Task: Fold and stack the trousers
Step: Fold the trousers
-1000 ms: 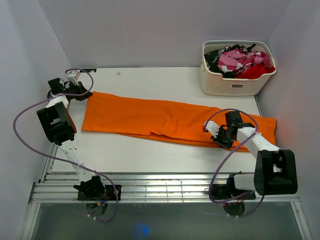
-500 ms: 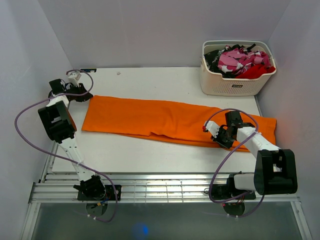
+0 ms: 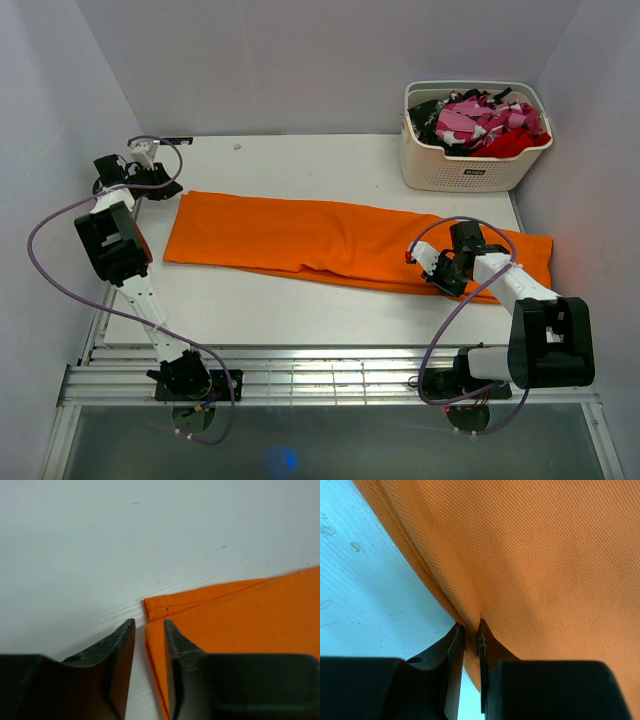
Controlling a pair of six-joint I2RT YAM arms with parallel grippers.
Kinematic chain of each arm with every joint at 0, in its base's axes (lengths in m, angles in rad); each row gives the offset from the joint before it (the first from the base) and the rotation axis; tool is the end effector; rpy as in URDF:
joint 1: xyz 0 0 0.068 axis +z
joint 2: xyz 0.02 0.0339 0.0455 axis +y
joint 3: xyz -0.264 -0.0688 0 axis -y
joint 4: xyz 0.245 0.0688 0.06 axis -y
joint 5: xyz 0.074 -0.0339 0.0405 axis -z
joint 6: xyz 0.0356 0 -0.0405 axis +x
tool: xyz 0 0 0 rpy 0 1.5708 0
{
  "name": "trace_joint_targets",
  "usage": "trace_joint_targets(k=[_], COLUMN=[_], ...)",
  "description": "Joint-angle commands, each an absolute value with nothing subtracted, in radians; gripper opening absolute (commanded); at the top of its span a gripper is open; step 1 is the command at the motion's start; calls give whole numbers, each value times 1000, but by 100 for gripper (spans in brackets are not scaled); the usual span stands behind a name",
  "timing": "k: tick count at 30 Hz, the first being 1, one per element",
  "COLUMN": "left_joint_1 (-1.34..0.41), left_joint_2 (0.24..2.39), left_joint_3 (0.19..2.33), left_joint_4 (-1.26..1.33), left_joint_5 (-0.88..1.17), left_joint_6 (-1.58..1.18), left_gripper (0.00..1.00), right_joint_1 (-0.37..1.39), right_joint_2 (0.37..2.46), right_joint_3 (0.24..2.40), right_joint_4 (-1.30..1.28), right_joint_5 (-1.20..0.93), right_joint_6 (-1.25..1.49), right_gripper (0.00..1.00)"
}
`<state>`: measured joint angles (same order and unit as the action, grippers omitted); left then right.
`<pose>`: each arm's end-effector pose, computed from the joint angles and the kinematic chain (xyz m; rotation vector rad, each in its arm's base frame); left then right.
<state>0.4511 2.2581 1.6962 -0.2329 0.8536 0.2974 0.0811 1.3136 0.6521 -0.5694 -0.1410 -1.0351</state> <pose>0.4572 0.1917 0.1683 0.2251 2.0970 -0.5679 0.2183 0.0228 0.1627 -1.4984 2.3365 -0.0446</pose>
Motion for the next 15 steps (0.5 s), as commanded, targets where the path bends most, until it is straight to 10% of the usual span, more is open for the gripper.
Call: trace_joint_targets(k=[1,15], left_joint_1=[449,430], left_joint_2=[2260,2302], left_joint_3=[1730,1747], left_joint_4=[-239,-298], left_joint_5=[850,831], left_joint_6=[301,344], left_gripper=[42,41], right_joint_1=[75,75], right_joint_2=[1358,1359], right_joint_3=[617,614], right_joint_4=[-641,-644], right_joint_5=[-86,-80], right_joint_6=[-1043,-1046], right_gripper=[9,9])
